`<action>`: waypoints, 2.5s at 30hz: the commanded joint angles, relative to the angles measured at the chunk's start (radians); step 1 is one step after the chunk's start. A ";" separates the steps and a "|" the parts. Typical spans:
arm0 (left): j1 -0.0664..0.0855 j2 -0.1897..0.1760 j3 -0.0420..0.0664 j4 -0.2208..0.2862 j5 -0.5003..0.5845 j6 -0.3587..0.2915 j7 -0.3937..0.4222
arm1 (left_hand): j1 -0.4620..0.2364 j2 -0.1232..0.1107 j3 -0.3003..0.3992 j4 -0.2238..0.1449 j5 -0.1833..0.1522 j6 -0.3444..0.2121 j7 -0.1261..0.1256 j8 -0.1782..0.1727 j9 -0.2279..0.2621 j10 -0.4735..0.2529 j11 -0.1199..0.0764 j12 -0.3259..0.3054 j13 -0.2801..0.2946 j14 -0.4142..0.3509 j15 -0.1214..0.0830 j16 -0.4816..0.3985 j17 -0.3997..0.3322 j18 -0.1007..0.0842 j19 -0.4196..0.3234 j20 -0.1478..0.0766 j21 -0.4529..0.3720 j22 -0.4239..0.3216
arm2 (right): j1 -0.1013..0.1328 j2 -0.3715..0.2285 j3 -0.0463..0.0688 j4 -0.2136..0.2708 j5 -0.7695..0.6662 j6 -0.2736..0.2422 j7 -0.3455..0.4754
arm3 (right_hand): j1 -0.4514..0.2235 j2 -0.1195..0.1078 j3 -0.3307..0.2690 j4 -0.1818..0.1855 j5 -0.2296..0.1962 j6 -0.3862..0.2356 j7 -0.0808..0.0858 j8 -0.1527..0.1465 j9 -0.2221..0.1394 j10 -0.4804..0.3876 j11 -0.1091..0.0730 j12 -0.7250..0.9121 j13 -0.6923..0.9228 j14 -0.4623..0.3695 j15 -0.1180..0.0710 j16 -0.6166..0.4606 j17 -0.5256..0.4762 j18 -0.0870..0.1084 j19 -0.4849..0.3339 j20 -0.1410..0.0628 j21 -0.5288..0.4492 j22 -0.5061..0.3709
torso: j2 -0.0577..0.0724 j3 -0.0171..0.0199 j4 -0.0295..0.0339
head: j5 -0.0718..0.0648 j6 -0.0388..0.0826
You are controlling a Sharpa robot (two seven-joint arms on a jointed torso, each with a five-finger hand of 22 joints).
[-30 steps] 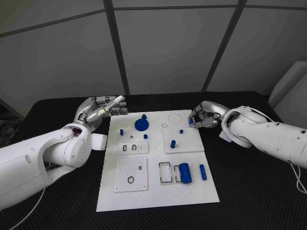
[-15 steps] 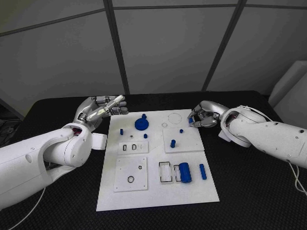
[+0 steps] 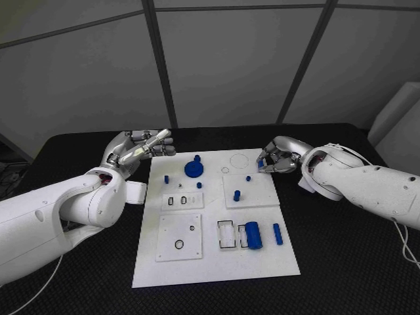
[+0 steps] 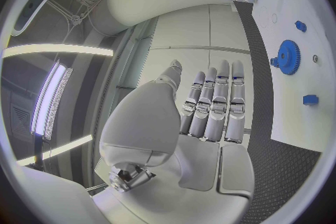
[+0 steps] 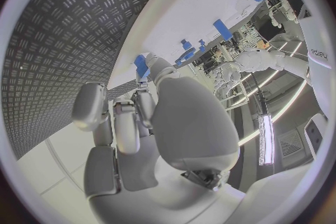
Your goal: Assemble the parts on the task board
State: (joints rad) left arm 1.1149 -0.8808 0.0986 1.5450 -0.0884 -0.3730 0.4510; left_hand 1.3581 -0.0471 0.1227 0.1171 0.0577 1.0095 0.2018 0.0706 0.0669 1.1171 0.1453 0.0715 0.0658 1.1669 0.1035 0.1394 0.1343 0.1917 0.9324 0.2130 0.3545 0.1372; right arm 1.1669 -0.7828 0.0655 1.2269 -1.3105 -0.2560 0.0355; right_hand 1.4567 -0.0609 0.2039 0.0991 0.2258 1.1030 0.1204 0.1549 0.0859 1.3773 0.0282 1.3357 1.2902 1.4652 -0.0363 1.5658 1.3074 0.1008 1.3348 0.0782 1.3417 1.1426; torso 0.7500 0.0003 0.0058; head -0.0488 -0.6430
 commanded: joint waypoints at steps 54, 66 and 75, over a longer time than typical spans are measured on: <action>0.002 0.014 0.001 -0.012 -0.006 0.010 0.002 | -0.006 0.009 0.001 -0.007 -0.006 0.003 0.002 -0.005 -0.001 0.005 0.005 -0.006 -0.001 -0.003 0.001 -0.008 0.002 -0.009 -0.008 0.003 -0.004 -0.003 | -0.023 0.272 -0.036 0.244 -0.138 -0.001 -0.303 | 0.000 0.013 0.038 -0.028 0.030 0.002 -0.011 0.023 0.022 -0.032 0.000 -0.043 -0.041 0.106 -0.003 0.005 0.263 -0.014 0.002 -0.008 0.002 0.002 | -0.001 -0.0010 -0.0003 | 0.052 -0.035; 0.002 0.014 0.001 -0.013 -0.006 0.011 0.002 | -0.006 0.009 0.001 -0.007 -0.006 0.003 0.002 -0.005 -0.001 0.005 0.005 -0.006 -0.001 -0.003 0.001 -0.008 0.002 -0.009 -0.008 0.003 -0.004 -0.003 | -0.034 0.287 -0.041 0.234 -0.145 0.012 -0.305 | -0.004 0.012 0.039 -0.028 0.031 0.001 -0.010 0.023 0.022 -0.033 0.000 -0.045 -0.043 0.106 -0.002 0.005 0.263 -0.014 0.001 -0.008 0.002 0.002 | -0.002 -0.0010 -0.0010 | 0.059 -0.040; 0.002 0.014 0.001 -0.013 -0.006 0.012 0.002 | -0.006 0.009 0.001 -0.007 -0.006 0.003 0.002 -0.005 -0.001 0.005 0.005 -0.006 -0.001 -0.003 0.001 -0.008 0.002 -0.009 -0.008 0.003 -0.004 -0.003 | -0.035 0.292 -0.042 0.226 -0.149 0.029 -0.312 | -0.016 0.007 0.039 -0.025 0.030 -0.006 -0.009 0.022 0.021 -0.035 0.002 -0.049 -0.046 0.106 -0.001 0.005 0.263 -0.014 0.001 -0.007 0.001 0.000 | -0.002 -0.0007 -0.0008 | 0.062 -0.043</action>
State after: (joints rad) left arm 1.1152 -0.8679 0.0988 1.5316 -0.0886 -0.3721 0.4483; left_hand 1.3540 -0.0431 0.1255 0.1143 0.0576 1.0095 0.2018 0.0706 0.0669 1.1170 0.1453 0.0715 0.0658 1.1669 0.1036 0.1356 0.1350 0.1917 0.9288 0.2167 0.3546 0.1358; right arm 1.1311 -0.4916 0.0248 1.4543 -1.4493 -0.2480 -0.2679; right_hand 1.4506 -0.0539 0.2372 0.0706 0.2509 1.0947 0.1125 0.1546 0.0842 1.3467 0.0304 1.2912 1.2457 1.4667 -0.0376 1.5658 1.3078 0.1008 1.3384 0.0746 1.3417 1.1443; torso 0.7483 -0.0007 0.0053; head 0.0120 -0.6856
